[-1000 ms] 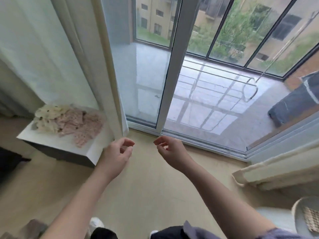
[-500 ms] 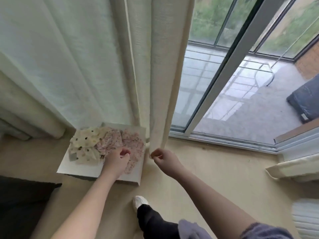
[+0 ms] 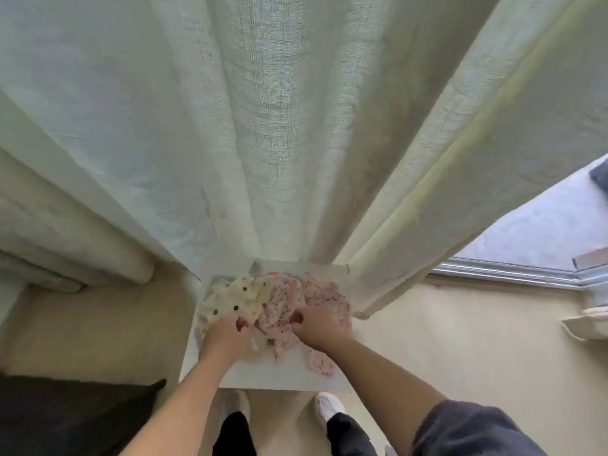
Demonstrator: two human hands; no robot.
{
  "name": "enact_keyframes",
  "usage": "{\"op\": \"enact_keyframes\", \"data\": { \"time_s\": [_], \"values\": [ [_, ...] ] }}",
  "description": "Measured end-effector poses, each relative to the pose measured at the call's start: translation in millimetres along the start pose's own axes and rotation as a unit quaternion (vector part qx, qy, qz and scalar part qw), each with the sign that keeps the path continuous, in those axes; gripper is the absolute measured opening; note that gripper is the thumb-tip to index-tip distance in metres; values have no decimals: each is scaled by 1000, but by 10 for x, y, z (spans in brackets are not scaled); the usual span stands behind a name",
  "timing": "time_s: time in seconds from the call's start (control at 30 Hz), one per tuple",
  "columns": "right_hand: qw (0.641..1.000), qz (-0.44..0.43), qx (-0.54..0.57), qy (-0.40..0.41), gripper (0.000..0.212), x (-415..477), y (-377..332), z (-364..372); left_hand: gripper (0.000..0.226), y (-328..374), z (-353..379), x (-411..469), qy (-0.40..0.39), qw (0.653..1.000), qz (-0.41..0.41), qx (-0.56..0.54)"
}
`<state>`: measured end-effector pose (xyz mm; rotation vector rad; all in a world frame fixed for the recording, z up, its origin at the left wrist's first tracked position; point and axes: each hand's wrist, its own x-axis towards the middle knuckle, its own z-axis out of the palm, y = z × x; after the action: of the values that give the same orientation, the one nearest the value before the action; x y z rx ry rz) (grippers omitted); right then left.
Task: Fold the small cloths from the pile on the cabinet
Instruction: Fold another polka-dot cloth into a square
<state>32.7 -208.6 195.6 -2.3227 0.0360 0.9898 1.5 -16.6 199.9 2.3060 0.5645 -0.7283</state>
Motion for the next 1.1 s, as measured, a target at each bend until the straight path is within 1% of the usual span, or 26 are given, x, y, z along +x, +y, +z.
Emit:
{"op": "enact_keyframes", "data": {
  "time_s": [0.1, 0.2, 0.23, 0.3, 0.33, 0.37, 0.4, 0.47, 0.5, 0.53, 0.57, 0.63, 0.67, 0.7, 0.8, 0.83, 0.9, 0.93, 0.97, 1.0, 1.07, 1.1],
  "values": [
    [999, 24, 41, 22, 25, 379, -156, 274, 14, -239, -121, 520, 7, 999, 14, 41],
    [995, 33, 92, 28, 20, 708, -212, 606, 10, -436, -35, 1017, 11, 998, 31, 60],
    [993, 34, 108, 36, 23, 818, -199, 731, 11, -488, 42, 1161, 14, 997, 37, 74],
    [991, 13, 116, 69, 45, 1062, -80, 959, 44, -566, 252, 1396, 28, 990, 43, 128],
    [990, -4, 112, 88, 49, 1171, -7, 1049, 55, -586, 350, 1461, 52, 987, 39, 143],
    [988, -19, 115, 103, 47, 1272, 55, 1115, 54, -593, 439, 1506, 89, 984, 49, 147],
    [984, -29, 131, 115, 44, 1370, 107, 1166, 45, -602, 521, 1542, 130, 979, 80, 135],
    [972, -48, 186, 136, 47, 1552, 202, 1203, 21, -622, 638, 1572, 207, 958, 180, 85],
    [964, -65, 209, 152, 50, 1629, 246, 1200, 18, -633, 679, 1574, 236, 945, 221, 54],
    [956, -85, 226, 168, 53, 1677, 276, 1180, 17, -626, 698, 1570, 245, 937, 248, 19],
    [950, -100, 241, 172, 57, 1720, 316, 1161, 16, -587, 695, 1546, 240, 934, 263, -26],
    [943, -135, 274, 134, 65, 1739, 350, 1082, 13, -445, 679, 1481, 215, 924, 286, -132],
    [938, -161, 283, 117, 68, 1738, 369, 1026, 12, -362, 677, 1470, 203, 914, 300, -186],
    [933, -190, 286, 107, 67, 1748, 386, 965, 11, -261, 656, 1477, 196, 901, 309, -232],
    [924, -255, 266, 99, 46, 1795, 444, 806, 11, -47, 635, 1545, 184, 866, 310, -345],
    [919, -273, 265, 100, 38, 1795, 456, 743, 12, -4, 636, 1557, 160, 852, 311, -388],
    [906, -320, 256, 106, 25, 1813, 518, 643, 19, 31, 645, 1569, 86, 819, 318, -470],
    [898, -342, 252, 116, 24, 1848, 562, 614, 21, 24, 636, 1584, 54, 807, 323, -492],
    [888, -358, 260, 127, 27, 1894, 615, 597, 23, 14, 620, 1606, 37, 799, 329, -502],
    [871, -377, 286, 132, 30, 1963, 689, 592, 23, -5, 601, 1653, 37, 794, 334, -506],
    [825, -400, 383, 113, 28, 2051, 770, 593, 25, -47, 554, 1762, 71, 793, 338, -501],
    [809, -399, 421, 94, 27, 2039, 787, 591, 25, -77, 543, 1811, 95, 795, 338, -495]
  ]
}}
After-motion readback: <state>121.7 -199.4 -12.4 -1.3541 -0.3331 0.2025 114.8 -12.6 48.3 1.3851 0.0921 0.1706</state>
